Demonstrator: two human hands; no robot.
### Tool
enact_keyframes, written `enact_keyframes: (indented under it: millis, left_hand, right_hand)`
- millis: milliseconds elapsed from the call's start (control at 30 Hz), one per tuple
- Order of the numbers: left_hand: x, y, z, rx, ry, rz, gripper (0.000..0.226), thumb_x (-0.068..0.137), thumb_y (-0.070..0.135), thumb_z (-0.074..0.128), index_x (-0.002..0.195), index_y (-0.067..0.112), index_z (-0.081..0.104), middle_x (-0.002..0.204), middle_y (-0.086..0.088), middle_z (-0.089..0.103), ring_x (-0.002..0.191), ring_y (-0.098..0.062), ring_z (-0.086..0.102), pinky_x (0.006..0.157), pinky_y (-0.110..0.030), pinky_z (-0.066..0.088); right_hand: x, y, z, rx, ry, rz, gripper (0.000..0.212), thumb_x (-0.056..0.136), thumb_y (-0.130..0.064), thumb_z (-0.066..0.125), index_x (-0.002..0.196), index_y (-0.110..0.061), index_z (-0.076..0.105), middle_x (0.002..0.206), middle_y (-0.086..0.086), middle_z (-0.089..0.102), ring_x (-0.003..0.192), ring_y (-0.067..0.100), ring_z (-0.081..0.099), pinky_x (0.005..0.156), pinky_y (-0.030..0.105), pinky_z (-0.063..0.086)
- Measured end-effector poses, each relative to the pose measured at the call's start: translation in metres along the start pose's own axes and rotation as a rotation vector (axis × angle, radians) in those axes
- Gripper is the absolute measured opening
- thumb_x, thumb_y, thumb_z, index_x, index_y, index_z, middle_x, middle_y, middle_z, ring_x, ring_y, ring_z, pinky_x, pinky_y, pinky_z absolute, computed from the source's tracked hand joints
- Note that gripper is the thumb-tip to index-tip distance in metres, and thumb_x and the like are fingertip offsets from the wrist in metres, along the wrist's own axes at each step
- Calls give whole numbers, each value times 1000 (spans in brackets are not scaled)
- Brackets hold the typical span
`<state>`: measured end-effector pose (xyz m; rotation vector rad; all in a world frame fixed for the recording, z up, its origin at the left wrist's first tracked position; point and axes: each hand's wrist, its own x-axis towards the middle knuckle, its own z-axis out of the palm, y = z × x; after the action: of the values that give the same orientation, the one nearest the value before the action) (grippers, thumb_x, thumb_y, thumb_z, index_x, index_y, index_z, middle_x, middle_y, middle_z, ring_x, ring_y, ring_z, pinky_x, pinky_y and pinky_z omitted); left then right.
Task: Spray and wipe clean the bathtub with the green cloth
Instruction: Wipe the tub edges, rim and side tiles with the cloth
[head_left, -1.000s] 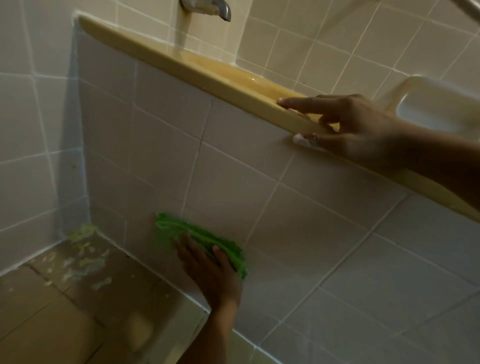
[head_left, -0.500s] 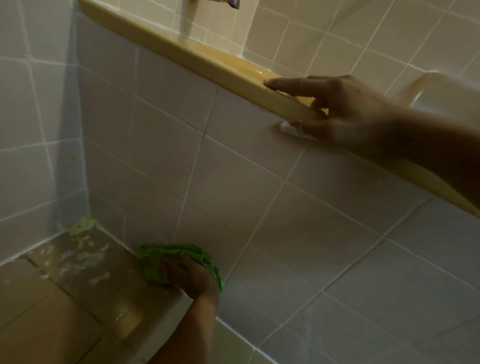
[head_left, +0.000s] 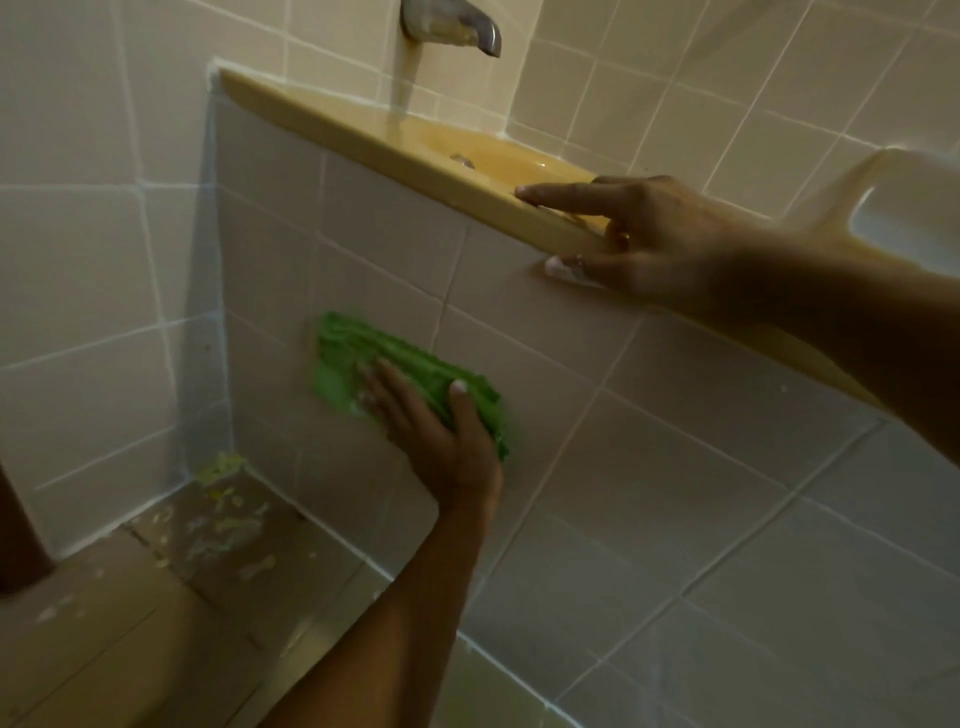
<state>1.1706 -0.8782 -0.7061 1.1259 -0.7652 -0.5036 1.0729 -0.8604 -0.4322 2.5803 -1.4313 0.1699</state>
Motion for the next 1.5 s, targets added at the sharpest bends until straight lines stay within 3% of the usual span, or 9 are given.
enact_keyframes:
  millis: [200,400,500,767,900,1067,1167,1300,1500]
  left_hand:
    - [45,23,-16,231,-234,567,81,101,43,45,162,-2,16,171,-22,2,159,-41,-6,127,-58,8]
    - [31,2,-30,386,-361,750,82,101,46,45,161,-1,14,170,-26,5,157,-48,-3,122,-68,15]
    - [17,-19,-38,387,-426,789,83,101,46,48,163,4,11,171,-24,3,157,-47,-3,123,-66,15]
    - [-29,-80,-41,259,-275,247,86,103,64,29,165,8,4,173,-9,-11,160,-34,-10,128,-54,7]
    - [-39,-115,-50,210,-228,-23,88,98,76,23,164,27,-9,172,7,-17,159,-17,-15,128,-43,5]
    - [-40,-140,-66,111,-219,-285,89,86,80,27,156,45,-16,169,18,-23,156,-4,-19,123,-28,0]
    - [-30,-148,-71,74,-185,-343,92,88,73,33,161,37,-10,170,14,-18,157,-8,-13,120,-22,-2]
    - [-4,-157,-72,85,-133,-435,80,105,45,45,165,18,-3,172,3,-10,159,-17,-5,112,-11,-9]
    - [56,-182,-88,23,20,-462,73,102,50,44,164,28,9,174,-2,2,159,-23,8,129,-44,9]
  right_hand:
    - [4,-2,3,28,16,-3,77,79,-78,44,151,-51,39,124,2,61,83,8,50,86,30,36]
    - [1,-10,0,26,23,17,60,94,-55,60,151,-46,43,126,1,60,90,12,53,81,25,32]
    - [0,-13,0,56,20,36,63,88,-62,55,149,-51,43,133,-3,59,103,21,61,86,34,41]
    - [8,-22,8,105,48,80,59,85,-63,53,142,-66,39,137,-20,56,100,13,63,83,33,42]
    - [18,-31,9,105,36,117,58,88,-61,51,145,-63,38,112,-26,54,85,-1,57,76,29,41]
    - [34,-39,10,122,26,121,53,92,-59,52,144,-63,39,115,-23,58,91,5,61,87,35,40]
    - [40,-41,12,117,26,113,58,85,-68,48,142,-68,37,135,-18,57,100,9,63,89,38,44]
    - [47,-42,14,132,25,115,57,85,-69,47,141,-70,35,134,-18,56,99,7,62,91,41,46]
    - [57,-46,14,132,23,118,53,90,-63,50,141,-68,37,125,-16,57,94,5,60,85,37,41]
